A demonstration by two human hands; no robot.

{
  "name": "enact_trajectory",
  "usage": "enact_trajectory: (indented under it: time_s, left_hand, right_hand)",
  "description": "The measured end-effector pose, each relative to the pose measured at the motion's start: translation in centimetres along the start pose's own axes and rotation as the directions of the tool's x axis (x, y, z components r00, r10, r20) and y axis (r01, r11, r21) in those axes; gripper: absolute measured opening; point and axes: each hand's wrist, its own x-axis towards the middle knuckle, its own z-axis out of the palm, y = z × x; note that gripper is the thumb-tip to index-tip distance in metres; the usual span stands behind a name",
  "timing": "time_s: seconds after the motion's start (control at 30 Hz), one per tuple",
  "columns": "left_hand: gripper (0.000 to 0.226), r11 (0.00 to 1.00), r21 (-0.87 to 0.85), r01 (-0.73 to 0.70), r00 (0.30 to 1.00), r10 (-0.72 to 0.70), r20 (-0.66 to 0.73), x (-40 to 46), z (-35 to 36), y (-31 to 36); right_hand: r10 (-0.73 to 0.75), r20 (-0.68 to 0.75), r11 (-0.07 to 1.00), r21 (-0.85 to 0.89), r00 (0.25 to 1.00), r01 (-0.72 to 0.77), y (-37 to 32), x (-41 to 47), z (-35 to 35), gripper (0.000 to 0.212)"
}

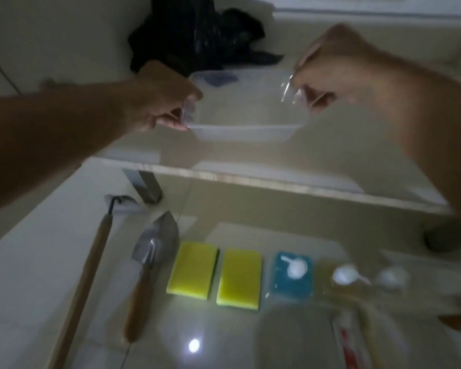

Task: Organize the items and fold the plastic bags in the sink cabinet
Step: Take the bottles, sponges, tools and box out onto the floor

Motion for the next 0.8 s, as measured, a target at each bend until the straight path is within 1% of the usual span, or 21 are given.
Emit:
enact_trajectory:
  time_s: [0.1, 0.2, 0.27, 0.37, 0.43, 0.53, 0.63, 0.7, 0.73, 0.8]
  left_hand:
    - [0.008, 0.998, 0.059, -0.018, 0.993, 0.011, 0.114, -4.6, 0.1, -1.1]
    - [0.008, 0.996, 0.085, -0.017, 0.973, -0.003, 0.23, -9.1, 1.1, -2.8]
    - [0.012, 0.994, 0.112, 0.007, 0.949, -0.042, 0.314, -11.5, 1.9, -4.5]
    - [0.016, 0.986, 0.154, 0.068, 0.89, -0.13, 0.438, -14.3, 3.4, -7.2]
    - [0.02, 0.977, 0.178, 0.121, 0.842, -0.196, 0.502, -15.6, 4.4, -9.1]
    - [0.024, 0.956, 0.236, 0.172, 0.783, -0.278, 0.557, -16.9, 5.9, -11.9]
    - [0.016, 0.935, 0.282, 0.216, 0.727, -0.347, 0.592, -17.9, 7.6, -14.5]
    - [0.014, 0.918, 0.321, 0.233, 0.692, -0.388, 0.608, -18.6, 8.8, -16.1]
    - [0.014, 0.912, 0.331, 0.241, 0.683, -0.402, 0.61, -18.9, 9.4, -16.7]
    - [0.015, 0.906, 0.337, 0.258, 0.683, -0.418, 0.6, -19.3, 10.6, -17.4]
  right_hand:
    - [-0.044, 0.061, 0.998, -0.046, 0.997, 0.046, 1.3, -4.7, -1.8, 0.015]
    - [-0.031, 0.164, 0.994, -0.095, 0.986, 0.047, 3.1, -9.6, -2.6, 0.011]
    - [0.017, 0.248, 0.995, -0.095, 0.969, 0.007, 4.3, -12.5, -2.6, 0.009]
    - [0.097, 0.345, 0.993, -0.095, 0.933, -0.068, 6.2, -16.2, -1.5, 0.007]
    - [0.168, 0.425, 0.985, -0.107, 0.889, -0.134, 7.9, -18.1, -0.3, 0.008]
    - [0.246, 0.51, 0.968, -0.172, 0.824, -0.183, 10.6, -20.8, 2.1, 0.012]
    - [0.273, 0.547, 0.962, -0.162, 0.792, -0.22, 13.0, -23.1, 4.6, 0.011]
    - [0.322, 0.568, 0.947, -0.18, 0.758, -0.268, 14.5, -24.1, 6.2, 0.011]
    - [0.349, 0.572, 0.937, -0.193, 0.742, -0.292, 15.1, -24.5, 6.9, 0.012]
    - [0.382, 0.562, 0.924, -0.2, 0.734, -0.327, 16.2, -24.8, 8.1, 0.014]
